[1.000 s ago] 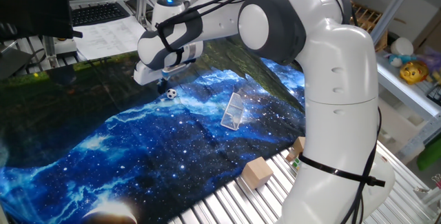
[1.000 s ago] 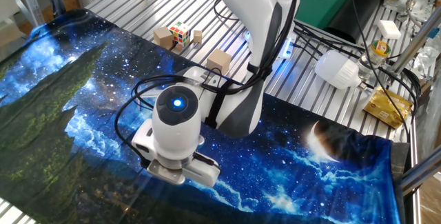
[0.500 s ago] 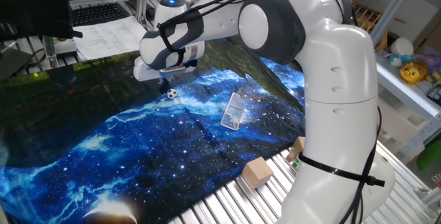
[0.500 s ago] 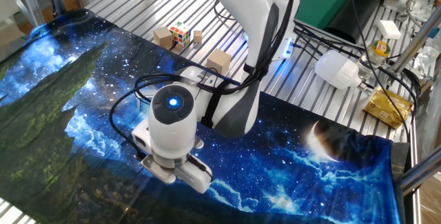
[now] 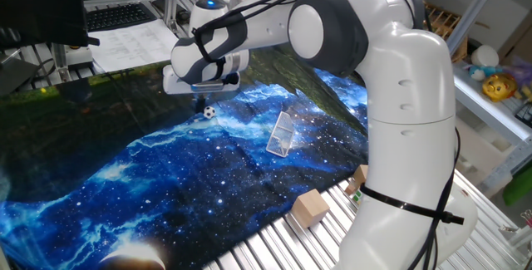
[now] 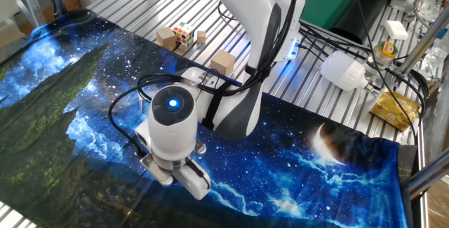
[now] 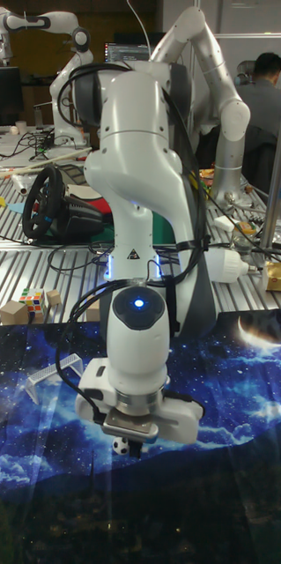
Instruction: Push the soccer ball into the goal
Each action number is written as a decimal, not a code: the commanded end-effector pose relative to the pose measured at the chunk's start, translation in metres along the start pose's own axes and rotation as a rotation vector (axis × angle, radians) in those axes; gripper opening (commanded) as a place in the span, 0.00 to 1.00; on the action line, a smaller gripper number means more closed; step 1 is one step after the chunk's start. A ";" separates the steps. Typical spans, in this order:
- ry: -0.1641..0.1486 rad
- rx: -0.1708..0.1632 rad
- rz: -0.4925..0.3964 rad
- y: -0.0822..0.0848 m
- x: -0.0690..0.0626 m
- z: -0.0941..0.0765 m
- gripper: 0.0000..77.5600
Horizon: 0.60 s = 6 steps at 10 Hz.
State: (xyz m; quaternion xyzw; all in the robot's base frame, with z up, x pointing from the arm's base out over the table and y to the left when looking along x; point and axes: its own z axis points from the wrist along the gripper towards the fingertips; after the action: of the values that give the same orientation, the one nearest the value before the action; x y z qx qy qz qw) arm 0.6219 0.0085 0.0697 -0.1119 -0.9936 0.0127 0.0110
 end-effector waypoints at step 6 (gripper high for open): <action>-0.011 -0.008 0.357 -0.021 0.008 0.000 0.00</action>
State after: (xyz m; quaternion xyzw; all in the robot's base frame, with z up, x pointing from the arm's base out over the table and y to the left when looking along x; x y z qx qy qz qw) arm 0.6137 -0.0047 0.0679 -0.2567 -0.9664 0.0122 0.0064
